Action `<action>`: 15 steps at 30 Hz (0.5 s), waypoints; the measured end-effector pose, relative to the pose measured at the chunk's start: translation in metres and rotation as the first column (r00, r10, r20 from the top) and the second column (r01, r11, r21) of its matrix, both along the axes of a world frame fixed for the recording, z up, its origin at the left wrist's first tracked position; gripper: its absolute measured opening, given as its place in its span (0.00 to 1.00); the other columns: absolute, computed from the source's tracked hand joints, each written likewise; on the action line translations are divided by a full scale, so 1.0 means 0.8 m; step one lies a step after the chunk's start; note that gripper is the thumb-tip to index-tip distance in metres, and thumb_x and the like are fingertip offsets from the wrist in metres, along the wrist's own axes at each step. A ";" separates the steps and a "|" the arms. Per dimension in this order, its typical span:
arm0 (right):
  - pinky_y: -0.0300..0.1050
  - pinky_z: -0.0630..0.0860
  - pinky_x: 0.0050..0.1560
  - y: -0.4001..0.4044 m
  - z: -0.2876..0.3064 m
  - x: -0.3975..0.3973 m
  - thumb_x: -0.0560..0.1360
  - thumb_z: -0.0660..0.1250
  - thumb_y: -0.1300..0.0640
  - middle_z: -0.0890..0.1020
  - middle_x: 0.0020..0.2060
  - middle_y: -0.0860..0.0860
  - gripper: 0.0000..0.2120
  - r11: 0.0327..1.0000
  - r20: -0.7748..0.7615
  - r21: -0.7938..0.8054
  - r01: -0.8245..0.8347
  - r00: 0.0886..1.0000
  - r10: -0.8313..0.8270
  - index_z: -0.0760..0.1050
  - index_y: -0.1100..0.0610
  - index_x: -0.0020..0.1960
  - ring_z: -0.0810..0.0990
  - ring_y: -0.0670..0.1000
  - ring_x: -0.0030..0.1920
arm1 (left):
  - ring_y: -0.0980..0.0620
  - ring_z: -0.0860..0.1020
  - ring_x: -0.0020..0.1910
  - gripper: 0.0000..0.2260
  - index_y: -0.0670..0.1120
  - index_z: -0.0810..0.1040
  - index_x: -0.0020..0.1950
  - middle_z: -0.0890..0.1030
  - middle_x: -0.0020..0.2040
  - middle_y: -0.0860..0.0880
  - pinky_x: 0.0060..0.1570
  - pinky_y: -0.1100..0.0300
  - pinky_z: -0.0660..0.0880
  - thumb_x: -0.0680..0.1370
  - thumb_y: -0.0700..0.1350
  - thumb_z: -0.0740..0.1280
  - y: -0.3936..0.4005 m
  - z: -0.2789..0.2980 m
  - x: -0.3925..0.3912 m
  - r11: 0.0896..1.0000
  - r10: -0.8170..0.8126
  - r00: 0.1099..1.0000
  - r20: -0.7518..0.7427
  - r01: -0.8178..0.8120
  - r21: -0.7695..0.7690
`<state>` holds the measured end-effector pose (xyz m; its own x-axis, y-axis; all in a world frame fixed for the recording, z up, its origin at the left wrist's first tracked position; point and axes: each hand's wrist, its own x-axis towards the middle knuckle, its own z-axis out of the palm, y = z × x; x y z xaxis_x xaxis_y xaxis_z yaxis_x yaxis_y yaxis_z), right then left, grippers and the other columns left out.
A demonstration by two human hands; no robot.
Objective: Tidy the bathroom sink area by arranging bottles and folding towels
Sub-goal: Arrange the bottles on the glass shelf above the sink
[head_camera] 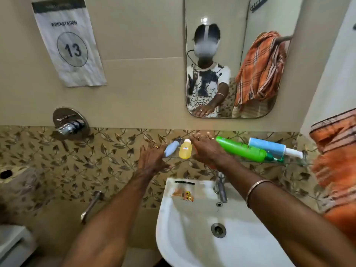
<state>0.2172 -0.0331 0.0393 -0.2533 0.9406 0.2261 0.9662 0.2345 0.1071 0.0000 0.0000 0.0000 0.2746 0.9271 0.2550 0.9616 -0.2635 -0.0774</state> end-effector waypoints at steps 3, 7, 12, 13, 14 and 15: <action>0.59 0.49 0.79 0.029 -0.019 -0.001 0.74 0.71 0.43 0.64 0.78 0.58 0.43 0.998 0.108 -0.043 -0.048 0.993 0.053 0.55 0.58 0.79 0.61 0.57 0.78 | 0.43 0.72 0.68 0.38 0.53 0.63 0.75 0.75 0.70 0.48 0.67 0.43 0.65 0.70 0.61 0.74 0.010 -0.013 0.008 0.999 -0.014 0.998 0.057 0.016 -0.041; 0.61 0.48 0.79 0.049 -0.038 -0.013 0.72 0.72 0.40 0.64 0.77 0.59 0.46 0.992 0.169 -0.044 -0.119 0.978 0.124 0.55 0.60 0.79 0.62 0.57 0.78 | 0.42 0.78 0.62 0.34 0.54 0.65 0.76 0.76 0.71 0.47 0.60 0.46 0.69 0.73 0.53 0.75 0.020 -0.041 0.005 0.998 -0.052 0.994 0.095 0.049 0.034; 0.63 0.56 0.75 0.052 -0.049 -0.027 0.74 0.71 0.50 0.73 0.70 0.61 0.36 0.992 0.134 -0.007 -0.128 0.983 0.127 0.60 0.57 0.77 0.73 0.60 0.70 | 0.42 0.84 0.38 0.26 0.49 0.79 0.66 0.86 0.46 0.42 0.42 0.51 0.73 0.69 0.42 0.79 0.030 -0.053 -0.006 0.959 -0.187 0.960 0.208 0.133 0.252; 0.63 0.59 0.74 0.053 -0.050 -0.027 0.75 0.71 0.52 0.76 0.68 0.60 0.34 0.991 0.129 0.014 -0.132 0.983 0.129 0.62 0.56 0.76 0.75 0.60 0.67 | 0.43 0.83 0.36 0.24 0.49 0.79 0.66 0.87 0.44 0.43 0.40 0.53 0.74 0.70 0.43 0.78 0.031 -0.052 -0.010 0.949 -0.203 0.952 0.229 0.134 0.285; 0.61 0.61 0.73 0.055 -0.052 -0.027 0.75 0.70 0.54 0.78 0.66 0.60 0.32 0.989 0.121 0.034 -0.142 0.983 0.137 0.63 0.56 0.76 0.77 0.60 0.65 | 0.44 0.83 0.35 0.22 0.48 0.79 0.65 0.86 0.43 0.43 0.38 0.54 0.75 0.72 0.43 0.77 0.032 -0.050 -0.013 0.941 -0.219 0.940 0.262 0.133 0.311; 0.60 0.63 0.72 0.057 -0.053 -0.026 0.75 0.69 0.55 0.78 0.64 0.59 0.30 0.987 0.114 0.052 -0.154 0.983 0.148 0.64 0.56 0.75 0.78 0.60 0.64 | 0.45 0.82 0.34 0.20 0.46 0.80 0.64 0.86 0.42 0.43 0.36 0.56 0.75 0.73 0.42 0.76 0.031 -0.045 -0.016 0.935 -0.234 0.923 0.305 0.127 0.332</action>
